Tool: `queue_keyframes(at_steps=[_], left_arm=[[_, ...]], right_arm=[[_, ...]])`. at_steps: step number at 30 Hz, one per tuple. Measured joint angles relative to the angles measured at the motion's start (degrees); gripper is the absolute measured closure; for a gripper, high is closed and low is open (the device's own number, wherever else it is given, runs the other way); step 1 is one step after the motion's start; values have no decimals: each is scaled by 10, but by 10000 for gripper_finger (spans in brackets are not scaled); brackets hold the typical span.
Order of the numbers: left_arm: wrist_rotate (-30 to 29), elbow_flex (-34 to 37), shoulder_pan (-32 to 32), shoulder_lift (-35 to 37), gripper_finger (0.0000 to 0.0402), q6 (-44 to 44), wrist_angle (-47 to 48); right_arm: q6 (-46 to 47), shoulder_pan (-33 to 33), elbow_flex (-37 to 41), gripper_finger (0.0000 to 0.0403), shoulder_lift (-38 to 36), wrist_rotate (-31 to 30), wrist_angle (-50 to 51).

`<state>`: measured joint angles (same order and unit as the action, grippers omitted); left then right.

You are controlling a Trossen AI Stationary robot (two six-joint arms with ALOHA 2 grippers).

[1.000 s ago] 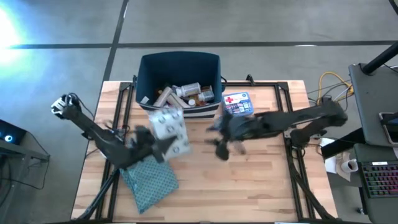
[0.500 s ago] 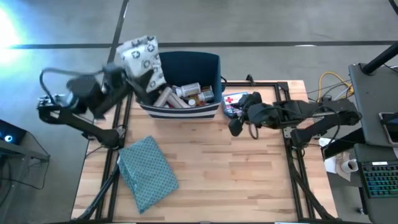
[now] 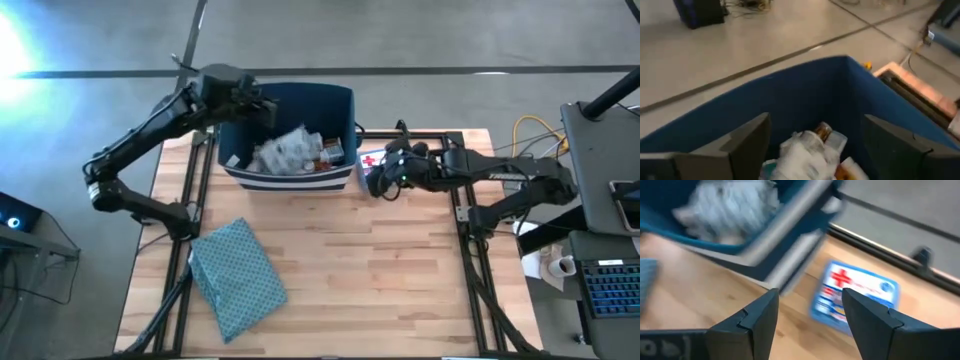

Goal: Pick & place medical supplies in basket/bin
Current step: Adjust the blue bin

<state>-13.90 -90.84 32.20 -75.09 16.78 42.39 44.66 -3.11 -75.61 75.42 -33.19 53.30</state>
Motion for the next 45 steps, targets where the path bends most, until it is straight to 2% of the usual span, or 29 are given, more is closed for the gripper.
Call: queue_keyframes(at_steps=[6, 10, 13, 17, 22, 26, 30, 35, 39, 45], left_arm=[[0, -23, -18, 0, 106, -56, -4], [8, -22, -65, 24, 105, -60, -13], [6, -21, -100, 36, 105, -60, -11], [4, -21, -145, 43, 105, -34, -10], [4, -18, -191, 40, 105, -10, -10], [3, -8, -213, 34, 105, 9, -14], [2, 10, -218, 26, 105, 36, -16], [2, 53, -219, 26, 105, 63, -26], [2, 80, -219, 26, 105, 83, -53], [3, 74, -221, 27, 105, 100, -100]], right_arm=[[57, -45, 6, 193, 1, 8, 105], [59, -90, 23, 193, 17, 68, 106], [60, -138, 43, 193, 44, 58, 86], [66, -223, 59, 193, 94, 41, 55], [38, -338, 60, 193, 178, 114, 31], [2, -397, 46, 193, 248, 163, 13], [-15, -427, 11, 193, 293, 167, 11], [-17, -436, -28, 193, 313, 167, -27], [-40, -436, -31, 193, 322, 167, -71], [-39, -442, -31, 193, 362, 198, -66]])
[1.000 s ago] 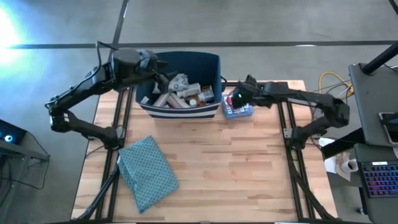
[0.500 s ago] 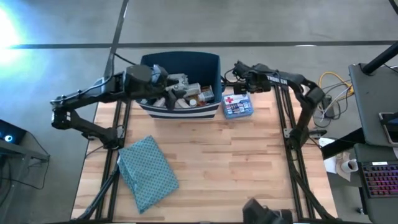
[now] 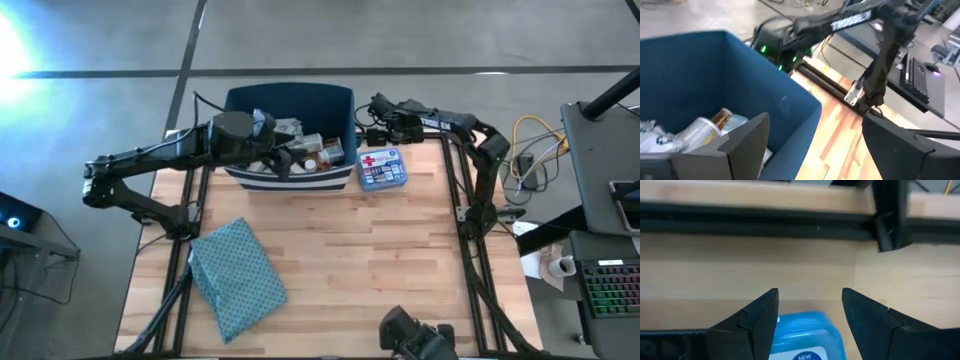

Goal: Pick & place medical supplies in basket/bin
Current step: Adjust the blue bin

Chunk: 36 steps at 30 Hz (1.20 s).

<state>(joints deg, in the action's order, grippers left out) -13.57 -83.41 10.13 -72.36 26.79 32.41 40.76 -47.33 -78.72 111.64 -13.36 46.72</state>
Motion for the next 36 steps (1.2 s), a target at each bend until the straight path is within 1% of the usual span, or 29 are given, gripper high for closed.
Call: queue_keyframes(at_steps=[3, 5, 7, 11, 16, 20, 25, 29, 31, 36], left_arm=[[0, -10, 0, 1, 105, -13, -1], [0, -11, 0, 3, 105, -15, -2], [0, -11, 0, 4, 105, -16, -1], [0, -11, 0, 4, 105, -16, -1], [0, -11, 0, 4, 105, -15, -1], [0, -11, -3, 4, 105, -3, -1], [-1, -11, -19, 4, 105, 3, -4], [-1, -11, -39, 4, 105, 3, -5], [-1, -11, -49, 4, 105, 3, -5], [-1, -11, -70, 4, 105, 4, -9]], right_arm=[[-1, 0, 0, 193, 21, 21, 8], [-12, 2, 0, 193, 29, 57, 23], [-23, 7, 0, 193, 36, 76, 46], [-53, 28, 1, 193, 31, 80, 102], [-92, 68, 6, 193, -2, 86, 163], [-128, 107, 24, 193, -25, 146, 175], [-144, 160, 53, 193, -30, 195, 174], [-155, 208, 73, 193, -29, 267, 146], [-153, 232, 78, 193, -30, 261, 120], [-111, 288, 73, 193, -46, 161, 80]])
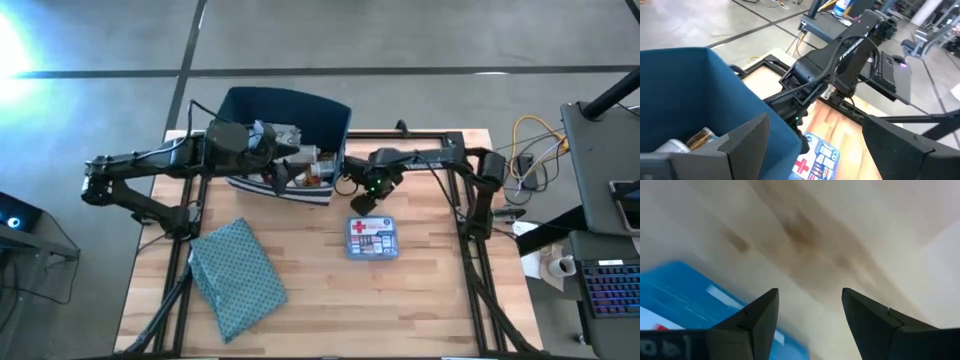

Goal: Pick & place medical supplies in basket/bin
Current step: Adjust the blue bin

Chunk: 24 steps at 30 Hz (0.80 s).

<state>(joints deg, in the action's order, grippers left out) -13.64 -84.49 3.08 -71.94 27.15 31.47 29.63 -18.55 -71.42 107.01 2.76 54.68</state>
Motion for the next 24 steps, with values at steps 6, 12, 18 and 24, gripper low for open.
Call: queue_keyframes(at_steps=[6, 12, 18, 24], left_arm=[[0, 0, -30, 0, 105, 0, -5], [0, 5, -56, 0, 105, 24, 33], [-1, 33, -87, 0, 105, 102, 100], [1, 87, -153, 0, 105, 135, 98]], right_arm=[[2, 64, -5, 193, -62, -119, -35], [90, 117, -4, 193, -145, -260, 24], [114, 164, 11, 193, -237, -227, 88], [206, 212, 62, 193, -306, -211, 98]])
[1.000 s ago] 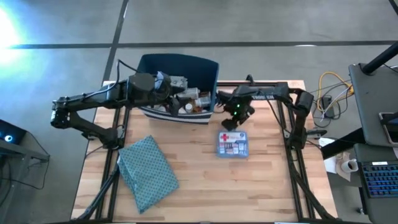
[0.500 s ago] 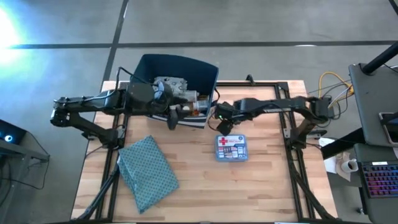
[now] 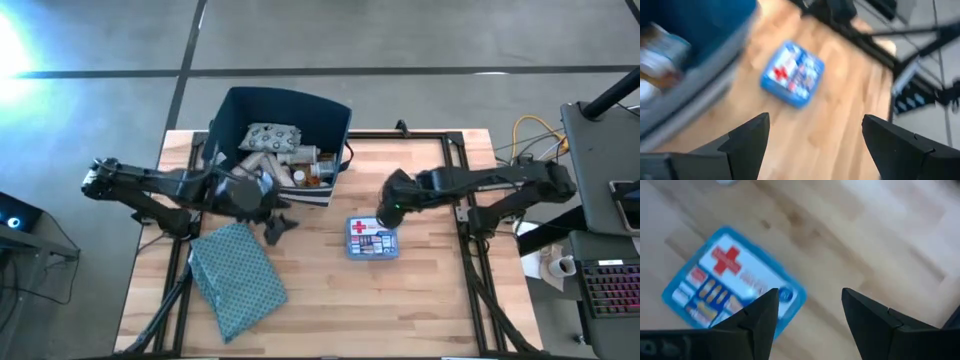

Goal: Pick & place medical supplies in basket/bin
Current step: Adjust the blue bin

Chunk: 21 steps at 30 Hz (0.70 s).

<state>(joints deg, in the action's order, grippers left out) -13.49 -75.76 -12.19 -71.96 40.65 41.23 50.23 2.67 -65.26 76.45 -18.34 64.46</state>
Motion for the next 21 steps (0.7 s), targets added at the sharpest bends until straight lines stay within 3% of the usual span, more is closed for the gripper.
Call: queue_keyframes(at_steps=[5, 9, 14, 21], left_arm=[[-8, 63, -56, 0, 105, 26, 2], [-45, 116, -55, 0, 105, 71, -6], [-92, 167, -23, -1, 105, 77, -66], [-116, 208, 67, -1, 105, 14, -209]], right_arm=[[57, 50, 57, 193, -36, 8, -4], [65, 89, 90, 193, -42, 8, -5], [80, 113, 119, 193, -38, 11, -4], [127, 117, 124, 193, -40, 21, -5]])
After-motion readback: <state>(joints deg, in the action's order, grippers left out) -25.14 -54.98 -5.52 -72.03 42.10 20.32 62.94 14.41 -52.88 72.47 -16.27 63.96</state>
